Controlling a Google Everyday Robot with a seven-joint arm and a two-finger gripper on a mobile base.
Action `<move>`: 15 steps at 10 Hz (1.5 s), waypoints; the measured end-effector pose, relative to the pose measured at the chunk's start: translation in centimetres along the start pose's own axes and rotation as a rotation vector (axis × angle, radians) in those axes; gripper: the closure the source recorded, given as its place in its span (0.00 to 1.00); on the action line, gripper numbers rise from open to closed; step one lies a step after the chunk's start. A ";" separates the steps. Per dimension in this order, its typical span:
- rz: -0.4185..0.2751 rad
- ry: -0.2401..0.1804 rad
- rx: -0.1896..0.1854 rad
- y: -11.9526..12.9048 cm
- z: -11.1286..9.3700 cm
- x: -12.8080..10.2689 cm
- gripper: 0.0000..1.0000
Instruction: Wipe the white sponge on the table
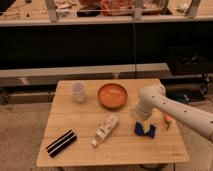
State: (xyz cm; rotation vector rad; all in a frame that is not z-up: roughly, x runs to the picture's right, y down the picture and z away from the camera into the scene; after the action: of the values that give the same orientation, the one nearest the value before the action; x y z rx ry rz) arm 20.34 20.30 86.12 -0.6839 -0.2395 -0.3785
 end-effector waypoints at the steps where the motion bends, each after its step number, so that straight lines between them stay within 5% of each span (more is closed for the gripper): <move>1: 0.000 0.000 0.000 0.0 0.0 0.0 0.22; 5: 0.002 -0.001 -0.001 0.1 0.0 0.0 0.57; 15: 0.001 0.000 -0.001 0.1 -1.2 0.0 0.58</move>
State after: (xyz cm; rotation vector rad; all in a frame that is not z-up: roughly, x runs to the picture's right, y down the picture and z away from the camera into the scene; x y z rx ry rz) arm 20.50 19.54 85.18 -0.6847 -0.2394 -0.3776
